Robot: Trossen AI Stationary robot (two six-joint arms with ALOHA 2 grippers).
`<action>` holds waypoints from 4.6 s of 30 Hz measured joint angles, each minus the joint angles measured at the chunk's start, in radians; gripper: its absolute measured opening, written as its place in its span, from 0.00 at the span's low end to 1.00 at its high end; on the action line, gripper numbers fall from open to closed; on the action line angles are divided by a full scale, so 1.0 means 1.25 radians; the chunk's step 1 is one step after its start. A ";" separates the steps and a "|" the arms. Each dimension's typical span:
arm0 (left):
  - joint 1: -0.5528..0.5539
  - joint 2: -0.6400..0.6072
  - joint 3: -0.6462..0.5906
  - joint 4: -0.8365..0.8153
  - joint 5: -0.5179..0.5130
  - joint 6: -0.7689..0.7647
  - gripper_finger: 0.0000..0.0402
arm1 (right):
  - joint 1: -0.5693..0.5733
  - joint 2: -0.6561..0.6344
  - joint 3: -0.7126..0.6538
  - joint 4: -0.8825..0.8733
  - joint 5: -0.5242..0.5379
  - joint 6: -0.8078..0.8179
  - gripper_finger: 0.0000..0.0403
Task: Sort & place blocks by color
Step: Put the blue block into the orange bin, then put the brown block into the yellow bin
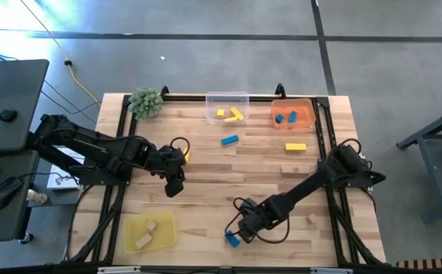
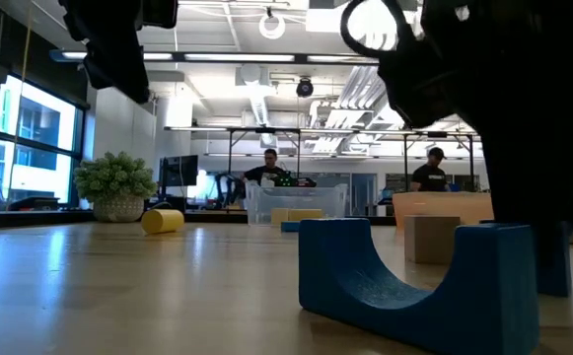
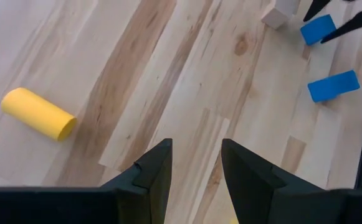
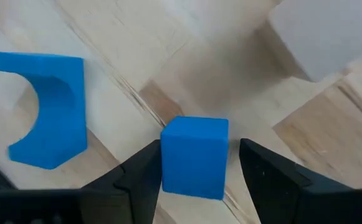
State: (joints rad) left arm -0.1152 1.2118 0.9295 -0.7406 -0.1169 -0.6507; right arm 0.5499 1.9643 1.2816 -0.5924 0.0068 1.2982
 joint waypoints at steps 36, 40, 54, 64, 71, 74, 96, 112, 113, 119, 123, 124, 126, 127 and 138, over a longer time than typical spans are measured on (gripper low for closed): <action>0.248 0.000 0.000 -0.001 0.028 0.306 0.32 | -0.254 0.006 0.340 -0.464 0.203 -0.303 0.26; 0.267 0.000 0.000 -0.001 0.028 0.308 0.32 | -0.297 0.006 0.365 -0.531 0.243 -0.394 0.26; 0.323 0.000 0.000 0.000 0.028 0.307 0.32 | -0.480 0.006 0.366 -0.659 0.349 -0.716 0.26; 0.369 0.000 0.000 0.001 0.028 0.307 0.32 | -0.642 0.006 0.365 -0.690 0.402 -0.864 0.26; 0.405 0.000 0.000 0.002 0.028 0.307 0.32 | -0.737 -0.041 0.237 -0.647 0.404 -0.869 0.26; 0.420 0.000 0.000 0.004 0.028 0.307 0.32 | -0.777 -0.088 0.154 -0.598 0.398 -0.872 0.26; 0.480 0.000 0.000 0.050 0.028 0.299 0.32 | -1.129 -0.248 -0.123 -0.203 0.120 -0.914 0.26; 0.480 0.000 0.000 0.053 0.028 0.299 0.32 | -1.275 -0.247 -0.190 -0.154 -0.035 -0.935 0.26; 0.480 0.000 0.000 0.053 0.027 0.299 0.32 | -1.275 -0.247 -0.193 -0.153 -0.035 -0.935 0.26; 0.480 0.000 0.000 0.053 0.024 0.299 0.32 | -1.273 -0.247 -0.197 -0.145 -0.028 -0.941 0.35; 0.480 0.000 0.000 0.053 0.021 0.299 0.32 | -1.272 -0.247 -0.197 -0.131 -0.029 -0.940 0.47; 0.480 0.000 0.000 0.053 0.021 0.299 0.32 | -1.272 -0.247 -0.197 -0.131 -0.029 -0.940 0.47; 0.480 0.000 0.000 0.053 0.021 0.299 0.32 | -1.272 -0.247 -0.193 -0.134 -0.030 -0.937 0.48; 0.480 0.000 0.000 0.053 0.021 0.299 0.32 | -1.272 -0.247 -0.187 -0.135 -0.030 -0.937 0.48; 0.480 0.000 0.000 0.053 0.021 0.299 0.32 | -1.272 -0.338 -0.134 -0.139 -0.034 -0.934 0.49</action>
State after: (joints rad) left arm 0.4850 1.2118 0.9294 -0.6746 -0.0906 -0.2764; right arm -1.0401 1.5417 1.1141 -0.7657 -0.0351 0.1303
